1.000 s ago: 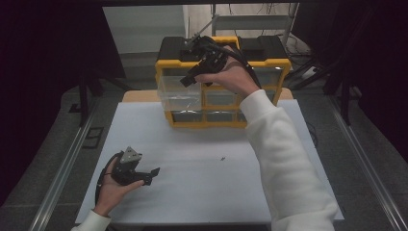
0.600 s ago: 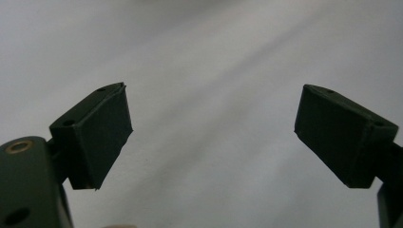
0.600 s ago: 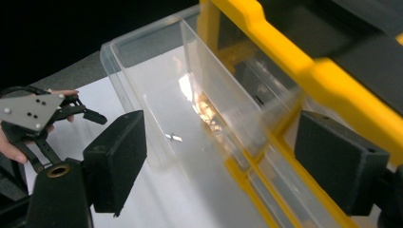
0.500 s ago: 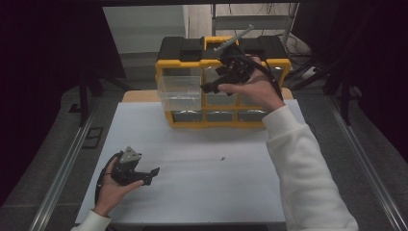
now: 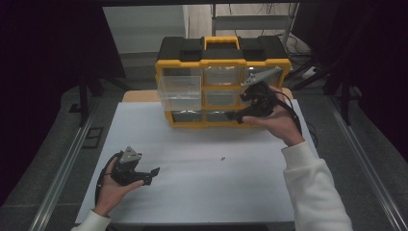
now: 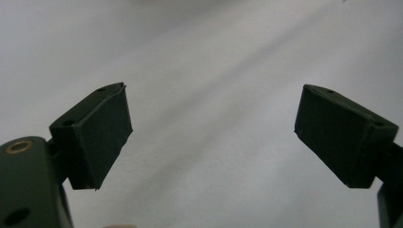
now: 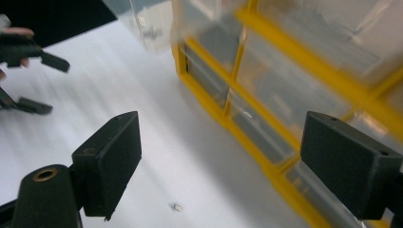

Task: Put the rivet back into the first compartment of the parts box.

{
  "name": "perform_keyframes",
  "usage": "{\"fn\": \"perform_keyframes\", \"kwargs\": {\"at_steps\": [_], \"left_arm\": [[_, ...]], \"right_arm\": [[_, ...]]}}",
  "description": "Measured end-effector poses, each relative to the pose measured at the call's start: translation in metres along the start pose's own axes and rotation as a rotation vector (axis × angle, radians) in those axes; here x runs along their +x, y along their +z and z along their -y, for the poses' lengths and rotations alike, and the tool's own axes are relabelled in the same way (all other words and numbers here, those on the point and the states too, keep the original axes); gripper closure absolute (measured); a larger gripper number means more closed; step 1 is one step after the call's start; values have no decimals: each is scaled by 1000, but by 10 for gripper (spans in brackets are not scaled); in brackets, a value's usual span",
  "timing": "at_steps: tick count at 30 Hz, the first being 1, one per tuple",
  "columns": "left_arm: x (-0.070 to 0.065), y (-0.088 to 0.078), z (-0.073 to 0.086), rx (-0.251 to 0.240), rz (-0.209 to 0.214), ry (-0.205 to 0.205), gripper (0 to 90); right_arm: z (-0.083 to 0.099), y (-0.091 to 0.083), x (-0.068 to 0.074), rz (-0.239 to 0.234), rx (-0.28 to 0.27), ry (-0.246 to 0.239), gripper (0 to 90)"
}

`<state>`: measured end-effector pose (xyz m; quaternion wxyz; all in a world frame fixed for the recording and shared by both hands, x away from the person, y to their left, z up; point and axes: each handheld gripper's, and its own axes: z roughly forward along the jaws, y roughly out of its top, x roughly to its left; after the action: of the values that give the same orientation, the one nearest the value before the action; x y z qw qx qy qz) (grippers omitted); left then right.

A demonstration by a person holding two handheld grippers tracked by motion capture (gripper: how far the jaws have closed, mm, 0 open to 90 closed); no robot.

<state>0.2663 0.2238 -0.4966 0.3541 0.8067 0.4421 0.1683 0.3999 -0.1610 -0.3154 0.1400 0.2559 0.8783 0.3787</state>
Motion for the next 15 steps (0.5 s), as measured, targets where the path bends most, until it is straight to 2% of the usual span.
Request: {"fn": "perform_keyframes", "kwargs": {"at_steps": [8, 15], "left_arm": [[0, -1, 0, -2, 2, -2, 123], [0, 0, 0, 1, 1, -1, 123]], "right_arm": [[54, 21, -6, -12, 6, 66, 145], [84, 45, -4, -27, 32, 89, 148]]}}
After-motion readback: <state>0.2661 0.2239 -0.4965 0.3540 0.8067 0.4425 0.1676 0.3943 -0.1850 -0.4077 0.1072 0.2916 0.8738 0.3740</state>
